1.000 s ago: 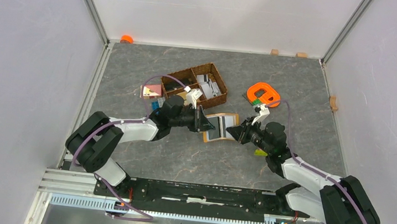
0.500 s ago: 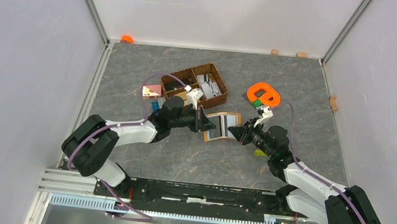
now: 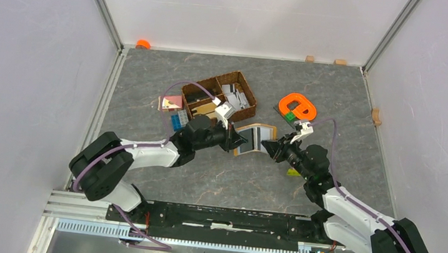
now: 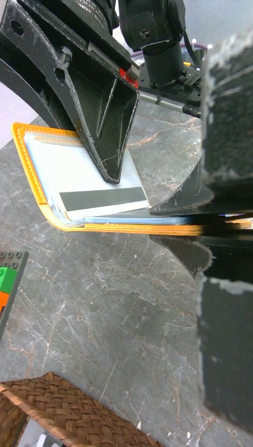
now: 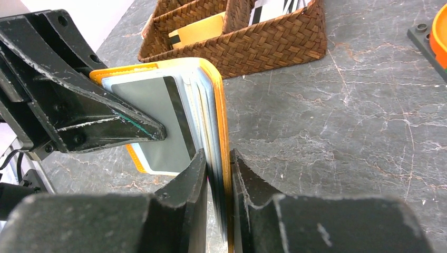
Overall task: Take the credit cards out of the card holder
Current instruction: Remove the credit card from the card holder.
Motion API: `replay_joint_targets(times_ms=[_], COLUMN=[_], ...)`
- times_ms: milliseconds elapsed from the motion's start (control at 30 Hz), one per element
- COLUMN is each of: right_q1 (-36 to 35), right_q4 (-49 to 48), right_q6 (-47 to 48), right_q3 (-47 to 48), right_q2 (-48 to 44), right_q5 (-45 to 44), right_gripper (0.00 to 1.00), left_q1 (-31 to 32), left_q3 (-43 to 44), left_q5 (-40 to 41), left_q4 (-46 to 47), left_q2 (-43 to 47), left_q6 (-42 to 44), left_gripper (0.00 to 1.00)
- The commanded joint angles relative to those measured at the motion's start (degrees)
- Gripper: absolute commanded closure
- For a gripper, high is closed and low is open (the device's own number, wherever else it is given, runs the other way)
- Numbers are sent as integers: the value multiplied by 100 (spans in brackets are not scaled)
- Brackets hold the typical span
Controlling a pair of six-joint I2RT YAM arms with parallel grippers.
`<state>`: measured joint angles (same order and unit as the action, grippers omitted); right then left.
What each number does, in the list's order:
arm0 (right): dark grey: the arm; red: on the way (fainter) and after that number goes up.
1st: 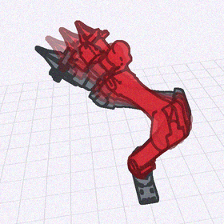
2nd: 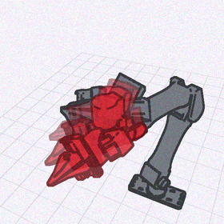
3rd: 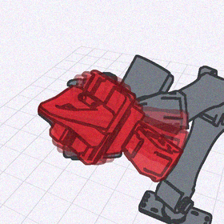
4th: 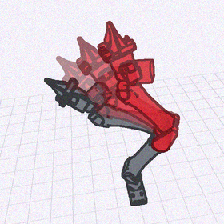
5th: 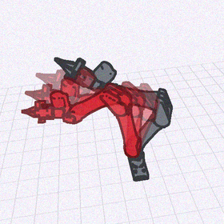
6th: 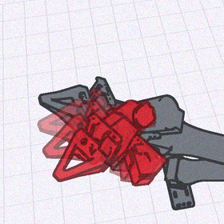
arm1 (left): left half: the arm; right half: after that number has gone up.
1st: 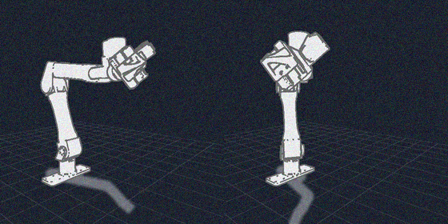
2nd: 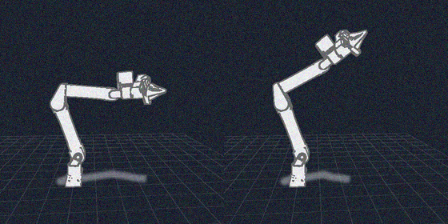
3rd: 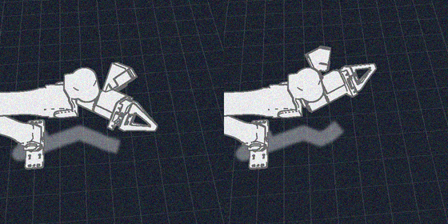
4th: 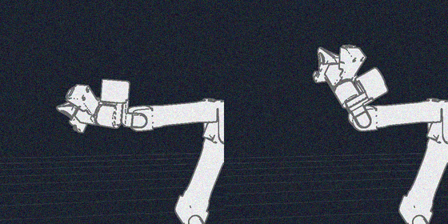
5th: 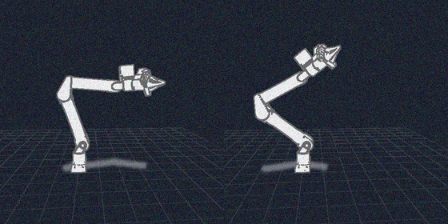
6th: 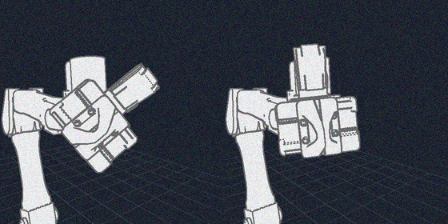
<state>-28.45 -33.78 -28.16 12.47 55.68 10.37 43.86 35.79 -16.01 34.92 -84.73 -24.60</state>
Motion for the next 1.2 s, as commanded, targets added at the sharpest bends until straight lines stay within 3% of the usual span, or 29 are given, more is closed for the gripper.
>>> replay_joint_targets(times_ms=[0, 167, 367, 533, 567, 600, 667, 733, 1167], right_q1=[204, 199, 209, 208, 207, 213, 217, 224, 234], right_q4=[259, 508, 717, 865, 888, 936, 1012, 1093, 1116], right_q6=[282, 238, 187, 111, 105, 81, 20, -8, -101], right_q3=[-148, -161, -273, -289, -296, -286, -303, -309, -447], right_q2=[-106, -367, -796, -1012, -1051, -1080, -1150, -1255, -1601], right_q5=[-1320, -1704, -2155, -2382, -2412, -2470, -2587, -2721, -2866], right_gripper=[79, 78, 79, 79, 77, 59, 33, 24, 27], left_q1=[-70, -46, 163, 365, 439, 507, 579, 580, 580], left_q3=[-277, -227, 636, 1126, 1212, 1278, 1394, 1405, 2052], left_q5=[653, 946, 682, 1047, 1136, 1242, 1378, 1496, 1166], left_q4=[858, 1253, 499, 438, 415, 390, 348, 443, -175], left_q2=[-167, -422, -1104, -1723, -1837, -1935, -2044, -2091, -2640], left_q6=[646, 597, 686, 852, 975, 1065, 1173, 1108, 1062], left_gripper=[98, 98, 98, 98, 98, 98, 98, 98, 98])
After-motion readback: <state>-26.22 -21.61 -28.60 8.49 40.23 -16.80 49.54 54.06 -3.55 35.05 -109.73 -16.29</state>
